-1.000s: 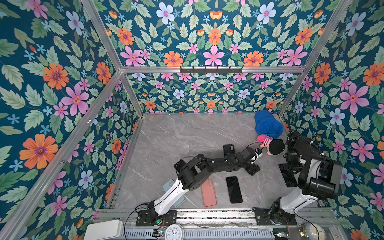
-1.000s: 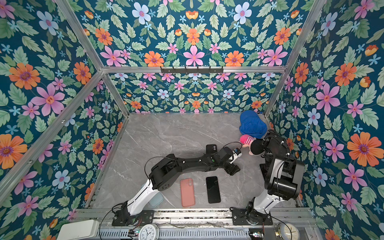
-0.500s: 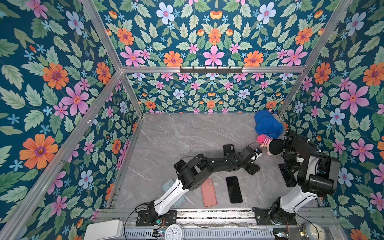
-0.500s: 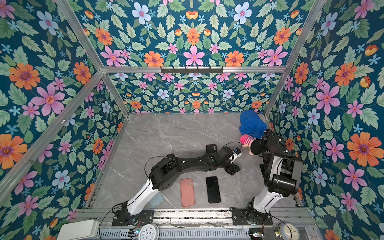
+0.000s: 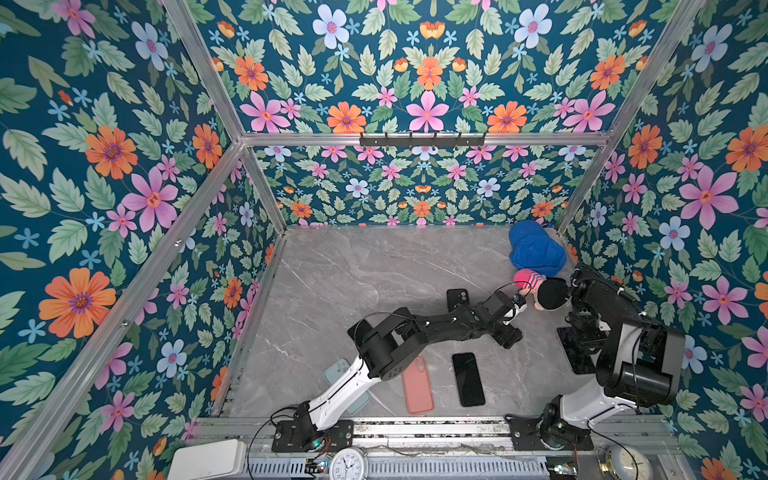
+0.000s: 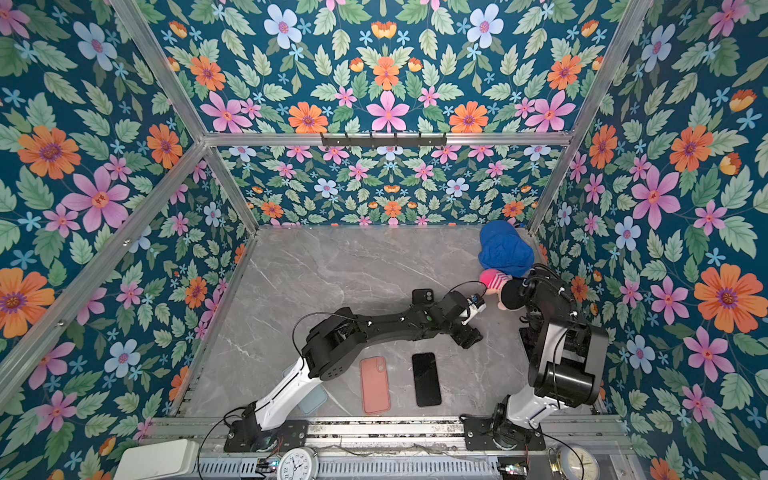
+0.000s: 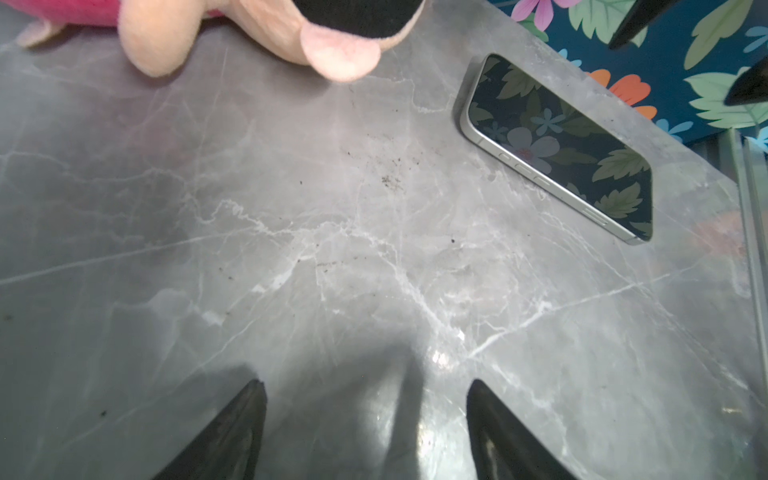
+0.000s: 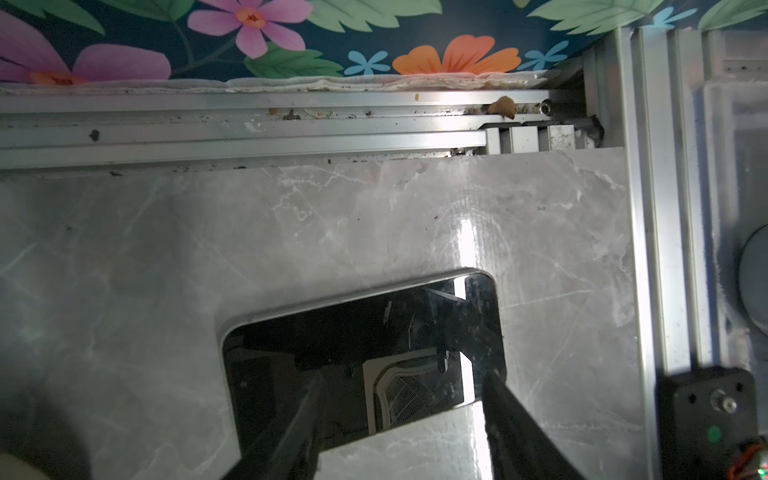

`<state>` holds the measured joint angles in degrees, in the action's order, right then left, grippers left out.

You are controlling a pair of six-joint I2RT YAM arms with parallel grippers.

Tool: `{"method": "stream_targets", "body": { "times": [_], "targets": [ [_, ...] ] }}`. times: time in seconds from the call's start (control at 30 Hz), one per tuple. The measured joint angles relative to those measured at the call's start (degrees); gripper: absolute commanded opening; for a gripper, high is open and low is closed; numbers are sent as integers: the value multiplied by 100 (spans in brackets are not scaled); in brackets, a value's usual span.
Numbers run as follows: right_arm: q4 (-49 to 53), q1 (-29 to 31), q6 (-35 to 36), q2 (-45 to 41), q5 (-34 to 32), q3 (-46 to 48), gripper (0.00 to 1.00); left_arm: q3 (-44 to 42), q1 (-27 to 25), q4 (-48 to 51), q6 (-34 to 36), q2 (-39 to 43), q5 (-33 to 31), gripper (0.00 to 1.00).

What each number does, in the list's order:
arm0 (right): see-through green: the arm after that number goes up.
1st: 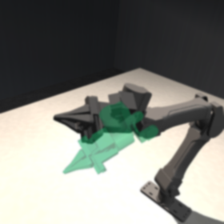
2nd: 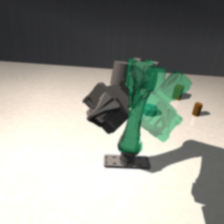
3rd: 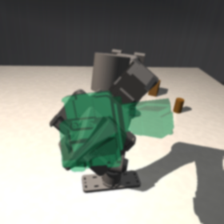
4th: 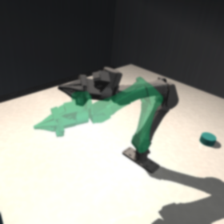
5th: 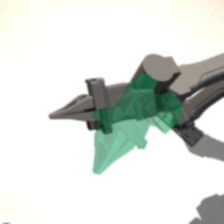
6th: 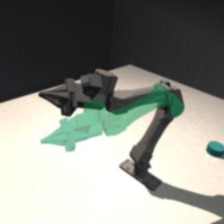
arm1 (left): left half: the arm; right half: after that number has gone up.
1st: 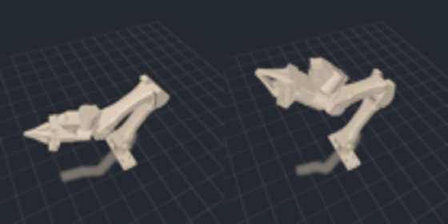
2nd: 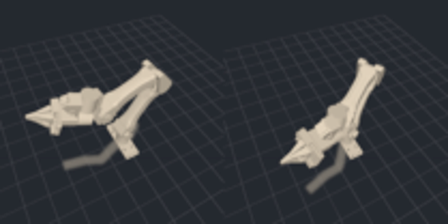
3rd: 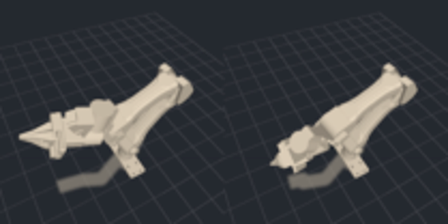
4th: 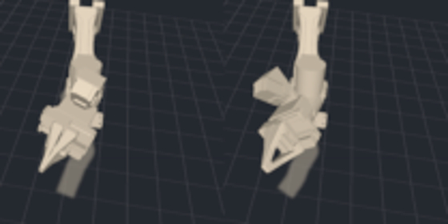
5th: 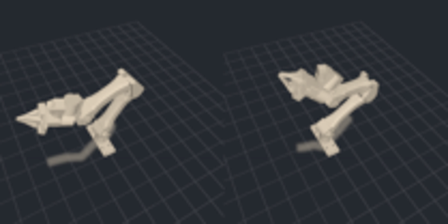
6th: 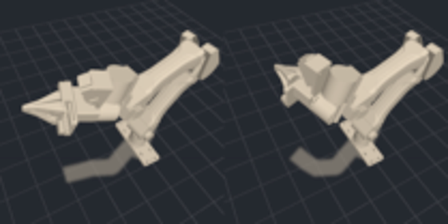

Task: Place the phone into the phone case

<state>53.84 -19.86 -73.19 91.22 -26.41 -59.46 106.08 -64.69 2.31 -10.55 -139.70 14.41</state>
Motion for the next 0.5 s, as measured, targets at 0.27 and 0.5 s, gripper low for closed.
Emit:
{"method": "stream_targets", "body": {
  "times": [0.27,0.5],
  "targets": [
    [-11,-66,17,15,-98,-105,60,446,-48,295,63,-208,-4,78],
    [-11,-109,136,11,-157,-87,60,1547,-203,562,638,-745,2,83]
  ]
}}
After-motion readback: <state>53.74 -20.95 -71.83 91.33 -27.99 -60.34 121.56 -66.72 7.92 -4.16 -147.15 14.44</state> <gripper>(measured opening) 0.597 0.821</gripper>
